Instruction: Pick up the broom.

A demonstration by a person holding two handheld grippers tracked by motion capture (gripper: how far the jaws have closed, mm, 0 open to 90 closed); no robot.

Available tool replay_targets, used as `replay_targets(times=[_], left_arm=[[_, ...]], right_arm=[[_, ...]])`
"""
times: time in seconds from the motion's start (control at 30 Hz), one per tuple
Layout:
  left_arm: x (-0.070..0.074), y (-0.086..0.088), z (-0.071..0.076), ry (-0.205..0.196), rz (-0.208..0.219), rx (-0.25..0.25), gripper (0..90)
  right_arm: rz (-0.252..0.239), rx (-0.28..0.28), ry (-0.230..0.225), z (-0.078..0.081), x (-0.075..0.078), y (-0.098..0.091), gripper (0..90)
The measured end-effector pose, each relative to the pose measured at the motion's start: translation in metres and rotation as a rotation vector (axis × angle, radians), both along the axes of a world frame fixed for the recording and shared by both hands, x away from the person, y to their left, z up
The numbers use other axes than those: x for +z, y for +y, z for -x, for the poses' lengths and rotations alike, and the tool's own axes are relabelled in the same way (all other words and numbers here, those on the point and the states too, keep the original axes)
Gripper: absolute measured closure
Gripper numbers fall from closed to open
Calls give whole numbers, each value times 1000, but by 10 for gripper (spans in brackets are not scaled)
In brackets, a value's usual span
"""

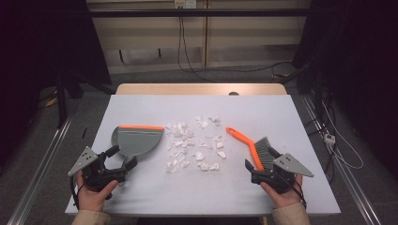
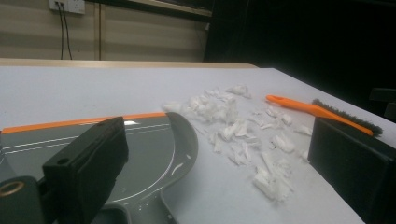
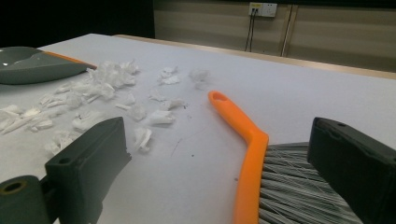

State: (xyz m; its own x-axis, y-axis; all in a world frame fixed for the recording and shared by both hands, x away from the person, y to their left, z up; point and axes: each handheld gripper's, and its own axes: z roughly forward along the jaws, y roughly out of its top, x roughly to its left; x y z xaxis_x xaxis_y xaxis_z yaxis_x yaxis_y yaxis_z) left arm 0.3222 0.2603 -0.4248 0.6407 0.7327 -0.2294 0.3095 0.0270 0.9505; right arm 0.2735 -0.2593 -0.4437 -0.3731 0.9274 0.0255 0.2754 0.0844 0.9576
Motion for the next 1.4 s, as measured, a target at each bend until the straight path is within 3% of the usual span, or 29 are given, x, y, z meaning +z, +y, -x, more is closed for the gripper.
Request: replay_targets(times=[0.3, 0.47, 0.73, 0.97, 1.13, 1.4], left_arm=[[1, -3, -1, -9, 7, -8, 43], [1, -6, -1, -15, -6, -19, 42], [1, -6, 0, -19, -7, -25, 41], [1, -7, -1, -24, -12, -26, 48], [1, -8, -2, -24, -19, -32, 48], [0, -10, -3, -20, -21, -40, 48]], right_arm=[[7, 5, 12, -5, 1, -1, 42], [18, -8, 20, -18, 4, -4, 41], [46, 31, 83, -45, 9, -8, 68], [90, 18, 160, -68, 8, -9, 108], [114, 50, 214, -84, 5, -11, 267], [187, 54, 291, -108, -1, -10, 404]])
